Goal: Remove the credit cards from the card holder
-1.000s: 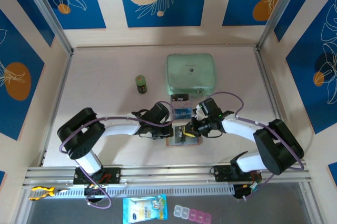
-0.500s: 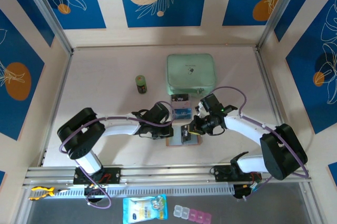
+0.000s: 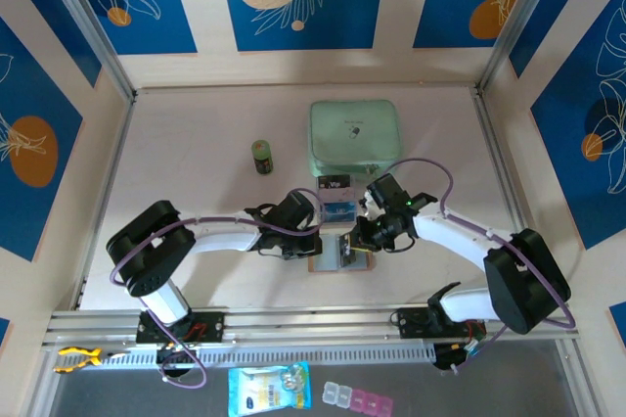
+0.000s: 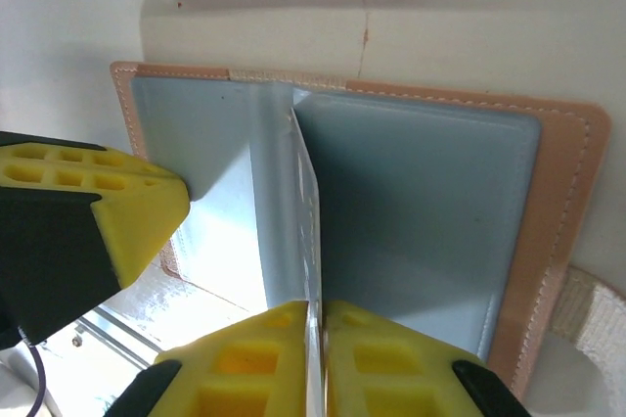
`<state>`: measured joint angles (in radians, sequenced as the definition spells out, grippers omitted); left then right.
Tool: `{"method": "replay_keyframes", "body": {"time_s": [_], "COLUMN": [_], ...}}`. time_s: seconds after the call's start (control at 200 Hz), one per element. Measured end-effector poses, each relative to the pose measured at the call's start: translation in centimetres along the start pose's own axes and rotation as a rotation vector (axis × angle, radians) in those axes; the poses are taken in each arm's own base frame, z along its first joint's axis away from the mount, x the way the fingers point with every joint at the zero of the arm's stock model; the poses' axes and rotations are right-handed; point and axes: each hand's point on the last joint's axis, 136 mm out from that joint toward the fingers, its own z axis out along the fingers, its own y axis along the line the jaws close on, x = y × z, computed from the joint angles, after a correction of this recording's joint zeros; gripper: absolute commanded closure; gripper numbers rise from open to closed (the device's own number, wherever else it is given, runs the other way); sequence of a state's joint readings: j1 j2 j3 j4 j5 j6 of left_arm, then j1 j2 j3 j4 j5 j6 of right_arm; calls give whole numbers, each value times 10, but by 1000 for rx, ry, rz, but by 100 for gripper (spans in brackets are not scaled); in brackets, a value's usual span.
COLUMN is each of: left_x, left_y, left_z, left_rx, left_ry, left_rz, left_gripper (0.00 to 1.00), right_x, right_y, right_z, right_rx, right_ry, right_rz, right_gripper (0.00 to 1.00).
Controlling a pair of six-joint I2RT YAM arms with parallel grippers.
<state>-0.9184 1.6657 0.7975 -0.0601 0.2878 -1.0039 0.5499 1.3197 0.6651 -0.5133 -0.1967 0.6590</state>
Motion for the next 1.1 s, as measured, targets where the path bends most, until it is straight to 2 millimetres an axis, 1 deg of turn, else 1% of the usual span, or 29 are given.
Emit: {"method": "replay_keyframes", "body": {"time_s": [0.2,0.295,0.49,0.955,1.1], "left_x": [0,0,0,-4,-4], "left_y": [0,0,0,-16,-17], "left_z": [0,0,1,15,16], "left_rx": [0,0,0,27,29], "left_ry": [0,0,4,52,54], "left_rz": [0,0,7,20,27], "left_gripper": [100,100,100,100,99], "right_x": [3,4,4,5,5], "right_y": [1,2,2,5,5], "right_z": [4,4,4,10,9], "right_rx": [5,5,5,9,13], "right_ry": [16,17,18,31,28], "right_rz": [5,10,12,0,1], "right_gripper": [85,89,90,90,90]}}
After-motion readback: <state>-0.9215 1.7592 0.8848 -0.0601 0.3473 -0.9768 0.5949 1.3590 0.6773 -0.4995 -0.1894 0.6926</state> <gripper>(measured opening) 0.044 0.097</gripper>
